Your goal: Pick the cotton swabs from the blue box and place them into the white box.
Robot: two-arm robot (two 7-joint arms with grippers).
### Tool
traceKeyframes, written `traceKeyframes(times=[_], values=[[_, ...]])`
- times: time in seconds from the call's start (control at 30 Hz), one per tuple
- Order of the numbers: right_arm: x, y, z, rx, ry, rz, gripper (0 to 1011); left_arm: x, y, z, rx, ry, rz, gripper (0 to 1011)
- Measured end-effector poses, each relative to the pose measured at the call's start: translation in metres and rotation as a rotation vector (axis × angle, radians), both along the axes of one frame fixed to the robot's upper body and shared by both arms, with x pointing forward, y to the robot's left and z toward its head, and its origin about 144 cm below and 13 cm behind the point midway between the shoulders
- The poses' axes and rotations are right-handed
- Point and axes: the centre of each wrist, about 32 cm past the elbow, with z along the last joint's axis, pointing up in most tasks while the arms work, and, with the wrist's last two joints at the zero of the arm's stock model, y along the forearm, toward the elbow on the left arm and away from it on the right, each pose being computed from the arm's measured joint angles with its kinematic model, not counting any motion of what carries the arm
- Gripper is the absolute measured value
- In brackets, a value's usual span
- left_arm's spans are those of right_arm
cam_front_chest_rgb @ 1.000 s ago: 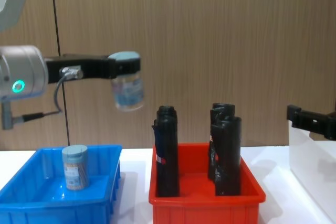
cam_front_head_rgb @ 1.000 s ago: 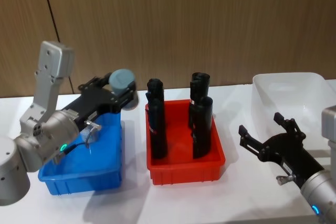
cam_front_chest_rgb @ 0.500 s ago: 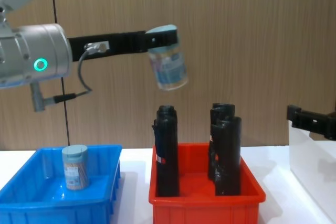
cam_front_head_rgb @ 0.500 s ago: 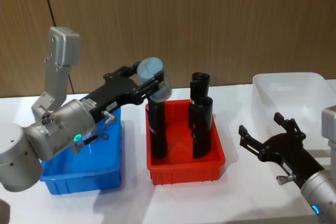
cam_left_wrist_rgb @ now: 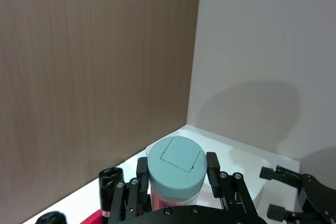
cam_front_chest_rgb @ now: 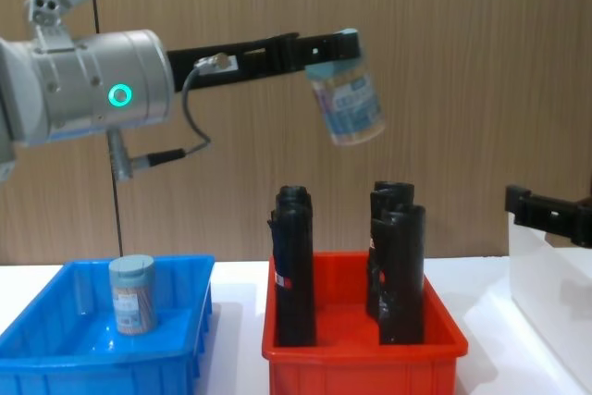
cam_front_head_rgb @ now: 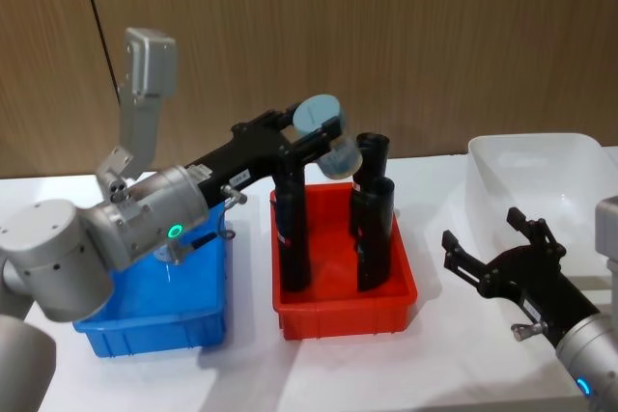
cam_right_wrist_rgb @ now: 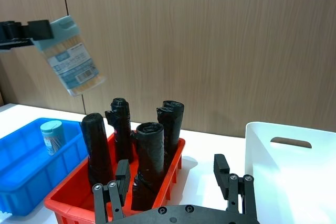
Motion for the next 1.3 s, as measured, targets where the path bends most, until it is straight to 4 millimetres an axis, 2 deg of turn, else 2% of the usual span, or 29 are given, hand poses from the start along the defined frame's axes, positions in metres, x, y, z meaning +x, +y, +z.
traceKeyframes(times=[0.4,0.9,1.3], values=[[0.0,0.0,0.0,0.0,0.0,0.0,1001,0.015,-0.011,0.009,-0.006,0.024,-0.05,669],[0.0,0.0,0.001,-0.01,-0.001,0.003,1001,0.022,-0.015,0.013,-0.007,0.034,-0.071,669],[0.003,0.001,0.014,-0.115,-0.02,0.052,1002,0.024,-0.017,0.014,-0.007,0.037,-0.077,669]])
